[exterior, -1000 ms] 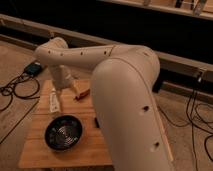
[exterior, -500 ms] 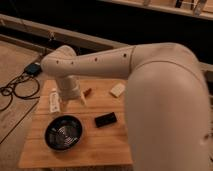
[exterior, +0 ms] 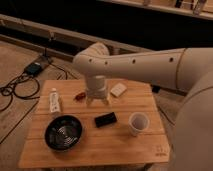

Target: Move the arm in a circular motion

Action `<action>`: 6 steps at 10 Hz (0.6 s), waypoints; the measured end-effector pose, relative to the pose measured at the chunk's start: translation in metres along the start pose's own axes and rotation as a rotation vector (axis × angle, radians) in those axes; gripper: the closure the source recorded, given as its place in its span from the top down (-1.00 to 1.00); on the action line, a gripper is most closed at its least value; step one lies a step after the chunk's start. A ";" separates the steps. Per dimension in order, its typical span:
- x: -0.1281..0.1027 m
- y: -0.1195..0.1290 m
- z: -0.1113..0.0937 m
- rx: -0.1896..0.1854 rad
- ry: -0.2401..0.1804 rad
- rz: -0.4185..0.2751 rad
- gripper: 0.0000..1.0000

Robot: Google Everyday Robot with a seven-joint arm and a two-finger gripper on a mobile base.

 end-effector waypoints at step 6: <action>-0.095 -0.026 -0.011 0.046 -0.032 0.038 0.30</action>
